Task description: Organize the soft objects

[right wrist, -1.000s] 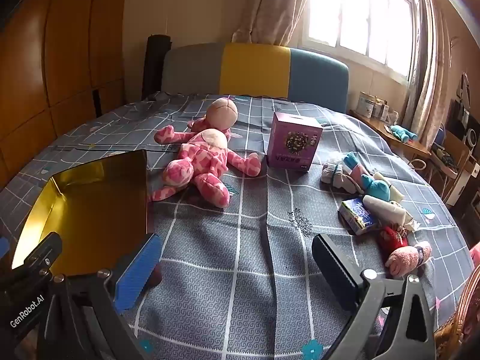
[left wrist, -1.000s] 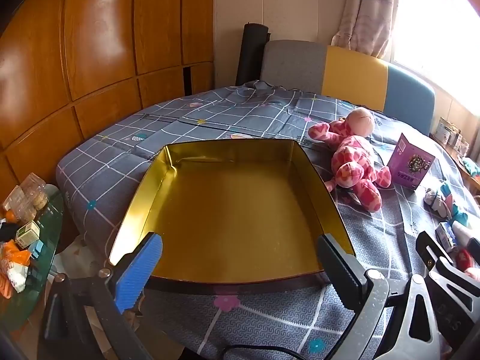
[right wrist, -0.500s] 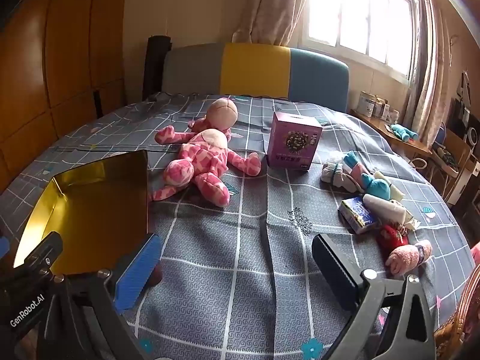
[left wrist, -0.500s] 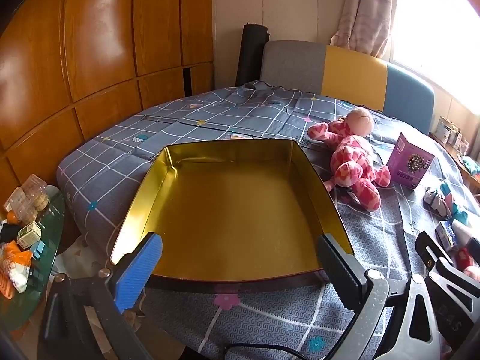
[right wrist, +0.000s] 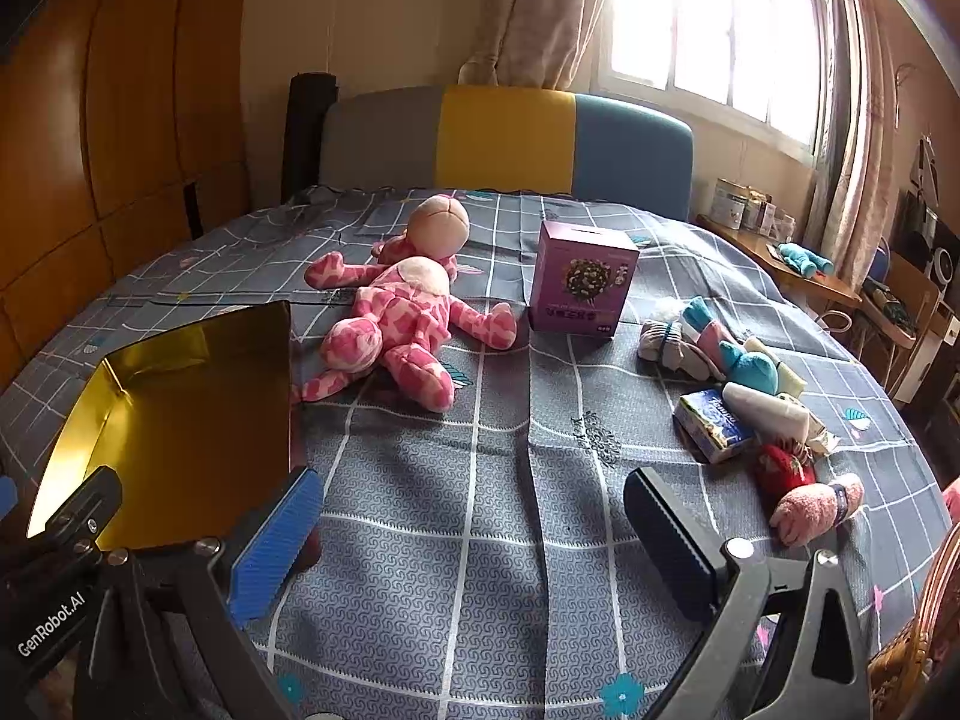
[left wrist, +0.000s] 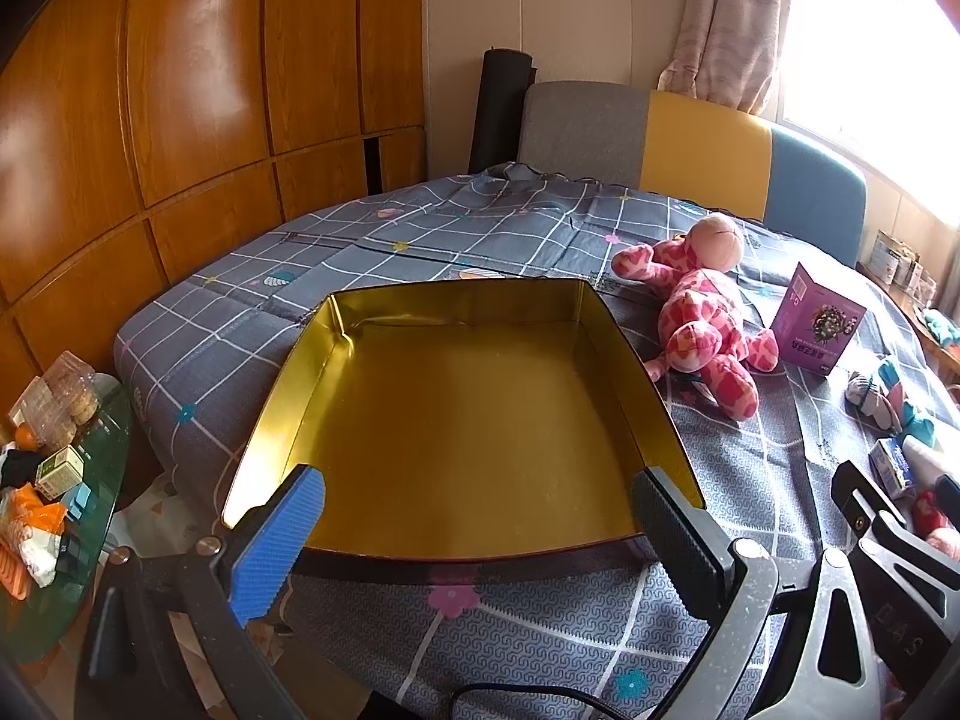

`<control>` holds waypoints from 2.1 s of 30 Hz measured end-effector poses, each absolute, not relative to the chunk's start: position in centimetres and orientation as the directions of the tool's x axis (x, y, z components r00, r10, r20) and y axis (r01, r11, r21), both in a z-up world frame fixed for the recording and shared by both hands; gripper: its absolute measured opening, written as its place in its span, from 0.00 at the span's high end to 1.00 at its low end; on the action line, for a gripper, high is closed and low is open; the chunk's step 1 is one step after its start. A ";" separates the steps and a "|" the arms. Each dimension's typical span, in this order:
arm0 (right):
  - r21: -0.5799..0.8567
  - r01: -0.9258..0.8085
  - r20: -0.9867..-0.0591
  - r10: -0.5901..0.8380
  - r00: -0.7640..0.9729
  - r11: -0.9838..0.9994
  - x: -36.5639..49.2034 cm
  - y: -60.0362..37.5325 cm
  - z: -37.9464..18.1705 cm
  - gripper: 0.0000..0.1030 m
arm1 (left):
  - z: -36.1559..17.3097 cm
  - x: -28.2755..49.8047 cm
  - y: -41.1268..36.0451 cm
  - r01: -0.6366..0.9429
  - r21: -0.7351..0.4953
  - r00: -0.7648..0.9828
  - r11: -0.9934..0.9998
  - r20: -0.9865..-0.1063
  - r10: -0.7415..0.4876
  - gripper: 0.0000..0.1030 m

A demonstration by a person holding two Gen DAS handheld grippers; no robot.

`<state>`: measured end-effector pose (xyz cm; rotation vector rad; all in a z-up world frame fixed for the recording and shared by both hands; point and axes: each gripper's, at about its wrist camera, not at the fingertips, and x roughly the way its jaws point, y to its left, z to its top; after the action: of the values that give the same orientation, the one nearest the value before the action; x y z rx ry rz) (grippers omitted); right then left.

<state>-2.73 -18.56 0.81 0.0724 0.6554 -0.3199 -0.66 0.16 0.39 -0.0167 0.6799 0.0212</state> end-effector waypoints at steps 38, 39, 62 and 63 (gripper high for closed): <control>-0.021 0.326 -0.618 -0.269 0.739 0.945 -2.8 -19.2 0.4 0.00 | -0.1 -0.5 0.0 -0.020 -0.008 0.767 1.000 -0.641 0.010 0.00; -0.021 0.326 -0.618 -0.269 0.739 0.945 -2.8 -19.2 0.4 0.00 | -0.1 -0.5 0.0 -0.019 -0.008 0.767 1.000 -0.641 0.010 0.00; 0.017 0.324 -0.637 -0.240 0.733 0.946 -2.7 -21.6 -0.1 0.00 | 0.0 -0.1 -0.7 0.067 -0.053 0.758 0.996 -0.647 -0.085 0.00; 0.035 0.319 -0.643 -0.223 0.733 0.947 -2.7 -22.1 -0.1 0.00 | 0.0 -0.1 -1.0 0.098 -0.063 0.753 0.993 -0.648 -0.115 0.00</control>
<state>-2.70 -22.14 -0.10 0.1469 0.6868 -0.2988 -0.06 -0.97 0.04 -0.0257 0.7095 -0.1162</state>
